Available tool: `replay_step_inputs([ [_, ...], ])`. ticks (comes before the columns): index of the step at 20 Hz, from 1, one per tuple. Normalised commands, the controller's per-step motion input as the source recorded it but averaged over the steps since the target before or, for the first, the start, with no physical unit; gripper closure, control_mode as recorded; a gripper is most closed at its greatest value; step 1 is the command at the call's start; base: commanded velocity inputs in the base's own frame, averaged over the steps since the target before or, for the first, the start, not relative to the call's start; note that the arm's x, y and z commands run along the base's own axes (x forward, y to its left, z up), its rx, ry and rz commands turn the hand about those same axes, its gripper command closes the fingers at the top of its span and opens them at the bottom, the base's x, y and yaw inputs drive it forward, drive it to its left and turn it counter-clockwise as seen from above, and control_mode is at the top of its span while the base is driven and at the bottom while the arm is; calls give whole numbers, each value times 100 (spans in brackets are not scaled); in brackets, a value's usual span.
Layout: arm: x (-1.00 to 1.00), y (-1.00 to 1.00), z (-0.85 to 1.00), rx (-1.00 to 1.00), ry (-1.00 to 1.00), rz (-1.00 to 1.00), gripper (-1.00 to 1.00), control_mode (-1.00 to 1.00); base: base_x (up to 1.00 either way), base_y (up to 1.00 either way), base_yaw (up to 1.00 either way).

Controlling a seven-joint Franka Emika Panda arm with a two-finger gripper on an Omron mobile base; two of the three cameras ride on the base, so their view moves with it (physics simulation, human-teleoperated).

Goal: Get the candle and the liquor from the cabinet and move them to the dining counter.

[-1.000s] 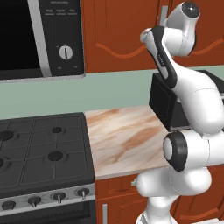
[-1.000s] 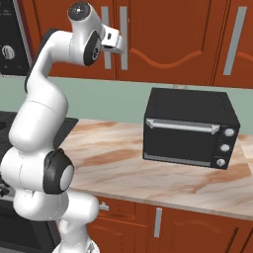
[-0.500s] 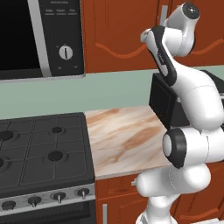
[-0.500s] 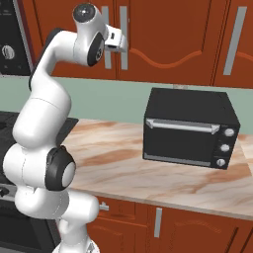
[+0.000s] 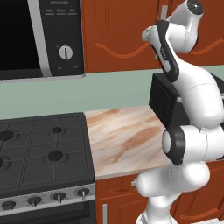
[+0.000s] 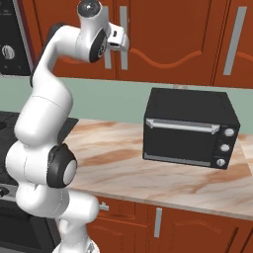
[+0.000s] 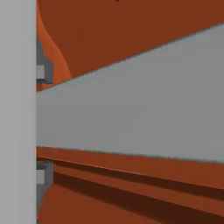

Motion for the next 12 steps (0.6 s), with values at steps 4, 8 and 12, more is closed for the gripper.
replay_step_inputs([
  [4,41,28,-8,0,-34,0,100,-100,0,0,0],
  [8,22,34,-13,0,-42,0,100,-100,0,0,0],
  [12,6,34,-14,0,-37,0,100,-100,0,0,0],
])
